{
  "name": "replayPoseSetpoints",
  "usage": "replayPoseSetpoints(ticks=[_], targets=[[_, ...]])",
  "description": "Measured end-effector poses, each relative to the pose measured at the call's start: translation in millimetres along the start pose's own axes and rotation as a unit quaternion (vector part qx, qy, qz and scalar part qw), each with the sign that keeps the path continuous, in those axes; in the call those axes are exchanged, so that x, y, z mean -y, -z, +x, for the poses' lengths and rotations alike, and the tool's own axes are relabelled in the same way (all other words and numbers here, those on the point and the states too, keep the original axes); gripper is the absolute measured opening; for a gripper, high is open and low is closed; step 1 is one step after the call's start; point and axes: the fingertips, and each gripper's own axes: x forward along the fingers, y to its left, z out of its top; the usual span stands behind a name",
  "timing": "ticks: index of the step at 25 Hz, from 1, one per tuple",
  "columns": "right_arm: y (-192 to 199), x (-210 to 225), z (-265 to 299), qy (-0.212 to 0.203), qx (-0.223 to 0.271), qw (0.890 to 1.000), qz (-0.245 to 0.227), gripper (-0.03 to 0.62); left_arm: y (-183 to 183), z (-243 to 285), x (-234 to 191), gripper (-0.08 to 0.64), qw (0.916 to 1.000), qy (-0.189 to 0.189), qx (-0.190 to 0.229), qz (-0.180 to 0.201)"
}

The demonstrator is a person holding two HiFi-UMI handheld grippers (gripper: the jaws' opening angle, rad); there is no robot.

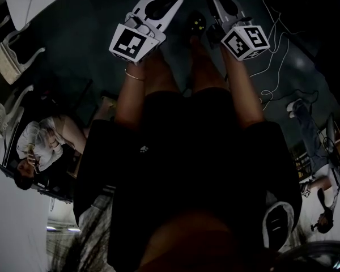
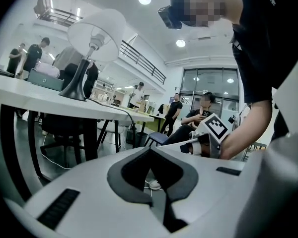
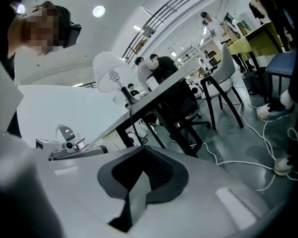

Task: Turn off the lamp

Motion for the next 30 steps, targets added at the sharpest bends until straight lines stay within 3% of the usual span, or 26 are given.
replayPoseSetpoints(ticks=[5, 12, 16, 20, 30], targets=[[-16.4, -22.9, -4.1, -0.018, 0.003, 1.000, -0.004, 0.002, -26.8, 0.0, -1.2, 0.006, 0.9998, 0.001, 0.020, -0.008], [-57.8, -65.0, -10.5, -0.045, 0.034, 0.998, -0.013, 0.002, -81.2, -1.5, 3.6, 0.006, 0.9984, 0.020, 0.052, 0.011], [-80.2, -83.5, -16.7, -0.052, 0.049, 0.997, -0.021, 0.002, -121.8, -1.1, 7.4, 0.006, 0.9959, 0.022, 0.087, -0.011], [-99.9, -98.8, -18.4, -0.062, 0.061, 0.996, -0.026, 0.002, -134.8, -5.3, 5.6, 0.006, 0.9967, 0.028, 0.074, 0.014], [-127.1, -132.7, -1.9, -0.104, 0.067, 0.992, -0.036, 0.002, -165.2, -28.2, 1.5, 0.006, 0.9968, 0.036, 0.069, 0.018]])
